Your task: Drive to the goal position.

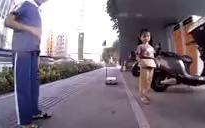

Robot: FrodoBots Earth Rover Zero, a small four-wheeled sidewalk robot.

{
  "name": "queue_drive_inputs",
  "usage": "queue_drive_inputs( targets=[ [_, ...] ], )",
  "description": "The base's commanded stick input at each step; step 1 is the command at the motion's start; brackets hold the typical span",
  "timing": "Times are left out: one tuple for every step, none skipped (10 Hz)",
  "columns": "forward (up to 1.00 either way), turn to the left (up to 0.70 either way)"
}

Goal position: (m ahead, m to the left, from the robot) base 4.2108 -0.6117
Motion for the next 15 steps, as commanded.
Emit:
queue_drive_inputs(
  targets=[
    [0.45, 0.00],
    [0.45, 0.00],
    [0.45, 0.00],
    [0.45, 0.00],
    [0.45, 0.00],
    [0.45, 0.00],
    [0.45, 0.00],
    [0.45, 0.00],
    [0.45, 0.00],
    [0.45, 0.00],
    [0.45, 0.00],
    [0.45, 0.00],
    [0.45, 0.00],
    [0.45, 0.00],
    [0.45, 0.00]
  ],
)
